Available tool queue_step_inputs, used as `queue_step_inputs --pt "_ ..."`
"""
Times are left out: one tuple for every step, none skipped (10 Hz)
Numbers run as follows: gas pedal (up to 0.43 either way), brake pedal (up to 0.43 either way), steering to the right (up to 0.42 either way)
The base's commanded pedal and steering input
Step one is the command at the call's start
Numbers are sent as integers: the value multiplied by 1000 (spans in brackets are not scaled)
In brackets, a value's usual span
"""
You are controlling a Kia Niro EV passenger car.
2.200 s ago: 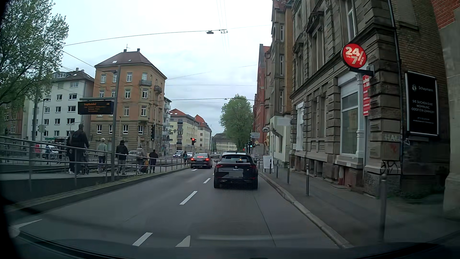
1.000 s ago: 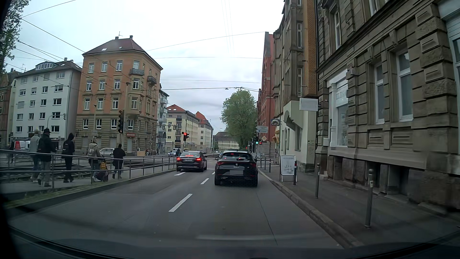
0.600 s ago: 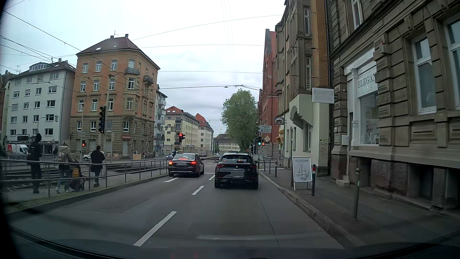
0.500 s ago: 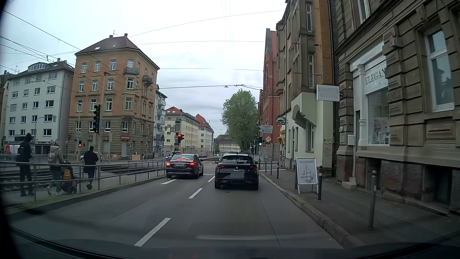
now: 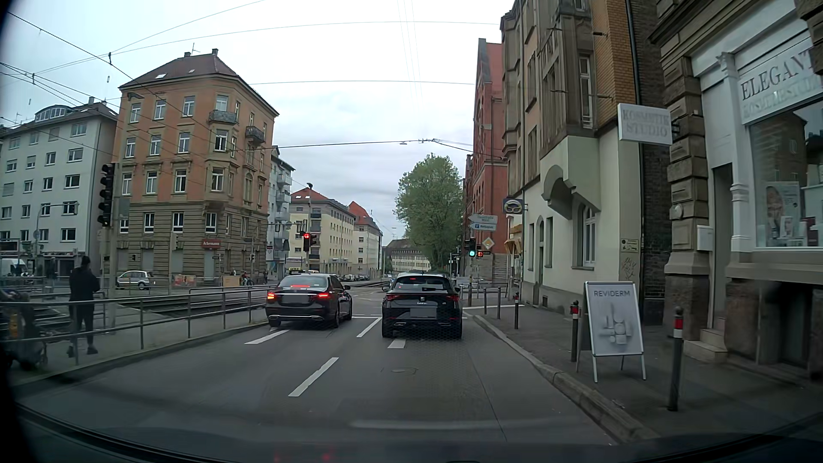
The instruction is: Follow the waypoints while adhering to traffic rules and regulations
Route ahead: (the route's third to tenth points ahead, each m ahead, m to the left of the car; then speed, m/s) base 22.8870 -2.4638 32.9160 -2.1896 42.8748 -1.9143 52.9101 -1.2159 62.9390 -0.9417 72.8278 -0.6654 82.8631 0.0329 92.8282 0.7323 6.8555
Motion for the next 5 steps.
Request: queue_step_inputs --pt "0 0 3" --pt "0 0 4" --pt "0 0 4" --pt "0 0 4" --pt "0 0 4"
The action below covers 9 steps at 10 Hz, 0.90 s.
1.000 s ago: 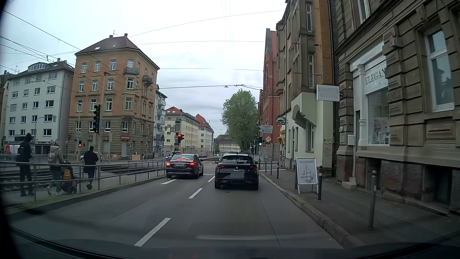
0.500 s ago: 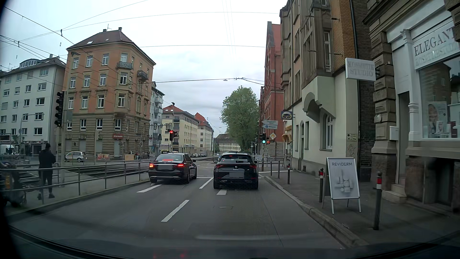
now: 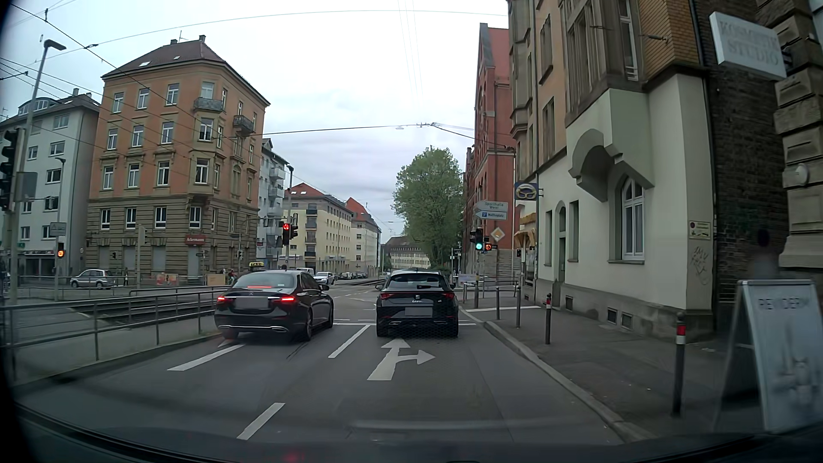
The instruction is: Follow the waypoints while adhering to traffic rules and regulations
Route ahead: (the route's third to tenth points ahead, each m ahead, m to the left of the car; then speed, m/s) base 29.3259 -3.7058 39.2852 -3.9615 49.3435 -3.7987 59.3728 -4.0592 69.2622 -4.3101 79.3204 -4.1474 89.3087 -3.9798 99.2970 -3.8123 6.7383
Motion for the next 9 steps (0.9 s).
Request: queue_step_inputs --pt "0 0 4" --pt "0 0 4" --pt "0 0 3" --pt "0 0 3" --pt "8 0 2" --pt "28 0 2" --pt "59 0 2" --pt "59 0 2" --pt "59 0 0"
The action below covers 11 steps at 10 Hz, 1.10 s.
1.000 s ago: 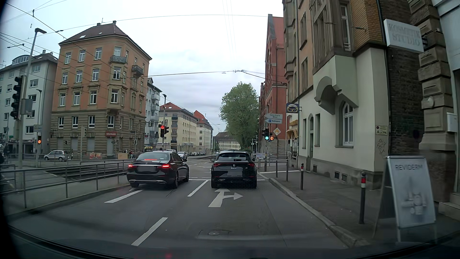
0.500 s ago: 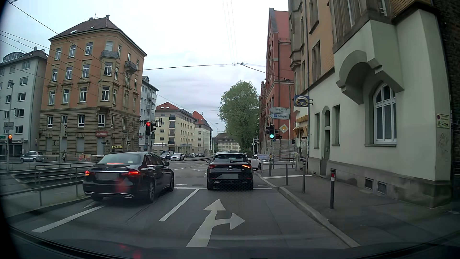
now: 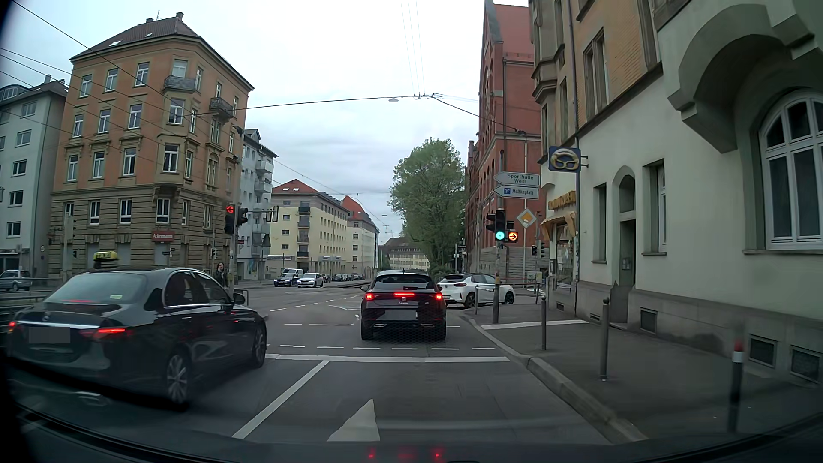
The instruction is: Follow the waypoints while adhering to traffic rules and regulations
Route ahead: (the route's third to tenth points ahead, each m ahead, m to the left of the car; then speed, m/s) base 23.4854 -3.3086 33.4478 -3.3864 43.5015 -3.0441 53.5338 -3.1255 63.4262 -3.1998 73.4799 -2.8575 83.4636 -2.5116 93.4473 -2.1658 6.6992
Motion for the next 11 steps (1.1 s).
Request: queue_step_inputs --pt "59 0 0" --pt "47 0 -1" --pt "0 0 -4" --pt "0 0 -6" --pt "0 67 -9" --pt "0 159 -11" --pt "0 226 -14" --pt "0 238 -14" --pt "0 244 -14" --pt "0 256 -14" --pt "0 268 -14"
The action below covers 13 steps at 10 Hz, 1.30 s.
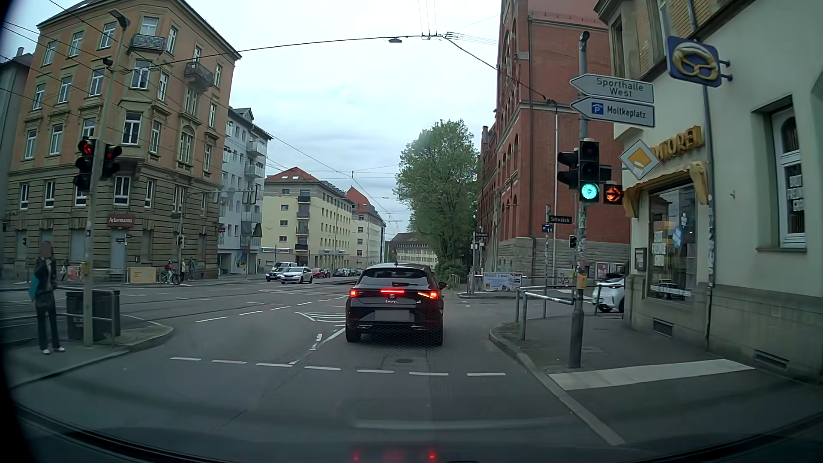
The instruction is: Follow the waypoints while adhering to traffic rules and regulations
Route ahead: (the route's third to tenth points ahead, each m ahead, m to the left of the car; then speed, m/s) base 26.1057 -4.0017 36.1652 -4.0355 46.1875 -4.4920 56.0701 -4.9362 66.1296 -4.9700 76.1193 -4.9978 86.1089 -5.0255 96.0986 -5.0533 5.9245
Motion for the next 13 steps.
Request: queue_step_inputs --pt "0 262 -15" --pt "0 244 -15" --pt "0 226 -14" --pt "0 232 -13" --pt "0 232 -13" --pt "0 213 -17" --pt "0 140 -17" --pt "0 0 -16" --pt "0 0 -13" --pt "0 0 -13" --pt "39 0 -14" --pt "67 0 -13" --pt "79 0 -11"
